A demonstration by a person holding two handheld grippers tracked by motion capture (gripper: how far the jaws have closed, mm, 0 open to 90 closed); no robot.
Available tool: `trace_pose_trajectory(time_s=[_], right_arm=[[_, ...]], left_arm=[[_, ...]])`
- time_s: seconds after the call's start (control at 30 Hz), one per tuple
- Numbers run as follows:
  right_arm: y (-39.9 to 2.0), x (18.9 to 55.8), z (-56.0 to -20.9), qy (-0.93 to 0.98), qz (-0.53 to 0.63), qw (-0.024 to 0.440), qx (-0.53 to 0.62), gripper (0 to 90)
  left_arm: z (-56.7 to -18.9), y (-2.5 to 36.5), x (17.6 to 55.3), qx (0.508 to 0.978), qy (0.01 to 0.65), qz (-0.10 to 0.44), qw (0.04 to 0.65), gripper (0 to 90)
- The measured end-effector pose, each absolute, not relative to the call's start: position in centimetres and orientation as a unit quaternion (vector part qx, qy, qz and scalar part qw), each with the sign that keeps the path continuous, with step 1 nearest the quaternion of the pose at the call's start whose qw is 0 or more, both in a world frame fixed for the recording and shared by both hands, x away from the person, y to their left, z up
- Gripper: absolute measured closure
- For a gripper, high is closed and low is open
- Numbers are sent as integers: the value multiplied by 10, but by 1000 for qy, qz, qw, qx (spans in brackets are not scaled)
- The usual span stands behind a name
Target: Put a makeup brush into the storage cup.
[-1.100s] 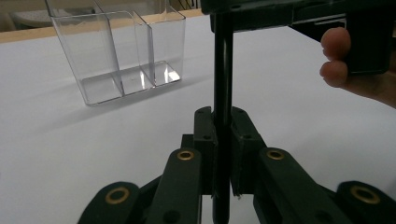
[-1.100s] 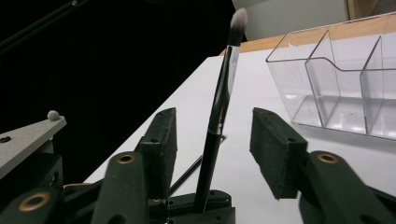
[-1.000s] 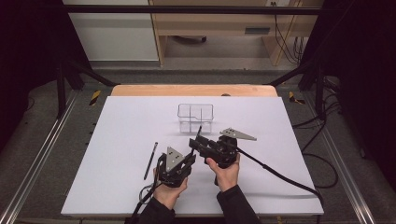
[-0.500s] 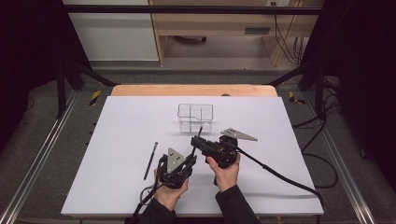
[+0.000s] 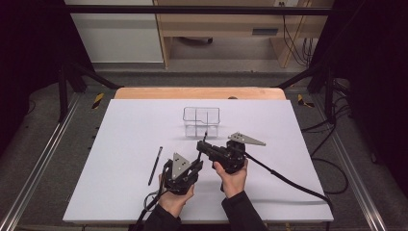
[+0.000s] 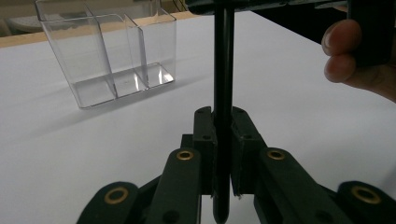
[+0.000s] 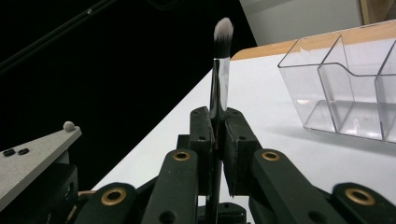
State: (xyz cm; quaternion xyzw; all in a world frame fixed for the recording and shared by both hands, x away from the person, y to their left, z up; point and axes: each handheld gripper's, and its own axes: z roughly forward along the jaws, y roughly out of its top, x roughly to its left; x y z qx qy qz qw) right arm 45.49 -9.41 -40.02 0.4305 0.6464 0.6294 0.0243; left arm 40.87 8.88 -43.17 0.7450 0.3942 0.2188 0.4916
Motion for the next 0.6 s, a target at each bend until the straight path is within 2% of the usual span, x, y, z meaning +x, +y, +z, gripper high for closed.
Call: trace_pose_trajectory(time_s=[0.17,0.23,0.27,0.37,0.4,0.57,0.6], right_arm=[[-95,454,-399,650,631,23,423,842],[-97,453,-397,652,631,32,419,842],[-97,453,-397,652,631,32,419,842],[-99,453,-394,655,630,42,416,843],[-99,453,-394,655,630,42,416,843],[-102,453,-390,657,629,60,412,843],[-104,453,-389,657,629,64,411,843]], left_arm=[[-431,90,410,751,387,215,489,761],[-430,91,411,754,380,214,491,695],[-429,92,411,756,374,217,491,695],[-427,95,411,762,361,219,491,607],[-425,96,411,764,356,221,491,607],[-419,104,411,772,337,223,490,492],[-418,106,411,776,333,223,487,446]])
